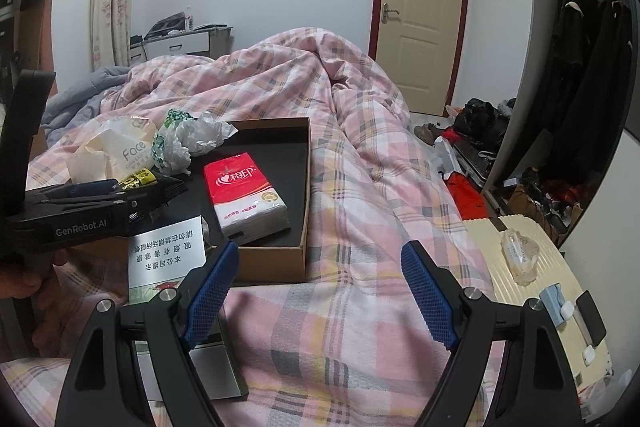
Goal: Organize soft objects
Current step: 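Grasp the black-and-yellow wine wipes pack with the left gripper, then lift the wipes pack out of the tray, lower onto duvet, release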
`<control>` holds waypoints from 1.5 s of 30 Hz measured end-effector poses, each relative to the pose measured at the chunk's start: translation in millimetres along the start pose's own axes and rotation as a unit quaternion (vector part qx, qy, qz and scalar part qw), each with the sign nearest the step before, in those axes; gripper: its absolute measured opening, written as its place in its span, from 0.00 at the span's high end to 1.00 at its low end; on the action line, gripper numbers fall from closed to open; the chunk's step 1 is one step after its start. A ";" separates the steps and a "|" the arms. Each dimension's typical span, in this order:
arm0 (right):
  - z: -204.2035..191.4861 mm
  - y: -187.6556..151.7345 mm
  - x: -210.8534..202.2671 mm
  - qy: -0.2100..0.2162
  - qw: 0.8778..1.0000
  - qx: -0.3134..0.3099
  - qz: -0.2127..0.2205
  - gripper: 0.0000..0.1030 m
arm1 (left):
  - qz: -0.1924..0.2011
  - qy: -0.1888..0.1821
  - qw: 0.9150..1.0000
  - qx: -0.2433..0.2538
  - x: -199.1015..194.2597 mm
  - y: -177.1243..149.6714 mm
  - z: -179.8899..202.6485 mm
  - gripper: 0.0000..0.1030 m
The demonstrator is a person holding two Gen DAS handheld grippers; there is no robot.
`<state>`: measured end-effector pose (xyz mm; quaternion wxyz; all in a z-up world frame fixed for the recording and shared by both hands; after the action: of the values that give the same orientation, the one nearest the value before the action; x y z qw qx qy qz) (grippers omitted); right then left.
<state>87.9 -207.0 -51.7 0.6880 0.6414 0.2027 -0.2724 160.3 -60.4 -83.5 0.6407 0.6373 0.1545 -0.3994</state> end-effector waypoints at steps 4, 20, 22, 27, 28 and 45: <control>0.1 0.1 -0.2 0.001 1.000 0.000 0.000 0.20 | 0.018 0.003 1.000 0.003 -6.2 2.2 0.3 0.51; -4.2 -0.9 -0.5 0.005 1.000 0.000 0.004 0.20 | 0.153 -0.022 0.988 -0.005 -92.9 24.3 -5.6 0.79; -4.4 -1.0 -1.4 0.006 1.000 0.001 0.005 0.20 | 0.162 -0.031 0.986 0.009 -112.6 22.4 -1.9 0.79; -4.6 -1.1 -2.4 0.008 1.000 0.002 0.005 0.20 | 0.128 -0.094 0.986 0.048 -153.4 -3.3 9.9 0.79; -4.2 -1.1 -2.3 0.008 1.000 0.002 0.005 0.20 | 0.116 -0.114 0.985 0.048 -159.1 -11.9 11.4 0.79; -4.4 -0.9 -3.0 0.009 1.000 0.003 0.005 0.20 | -0.040 -0.149 0.978 0.139 -95.9 -83.6 43.8 0.78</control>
<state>85.4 -202.4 -50.9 0.6856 0.6470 0.2046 -0.2637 26.6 -60.3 -67.5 0.5453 0.6466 0.0263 -0.5328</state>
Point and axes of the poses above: each gripper's, at about its wrist camera, not at the fingertips, and x roughly the way its jaws point, z to its right, y to its top, the point moved 10 cm from there along x, roughly the way its jaws point, and after that the axes turned 5 degrees about -z, right-handed, at the moved point
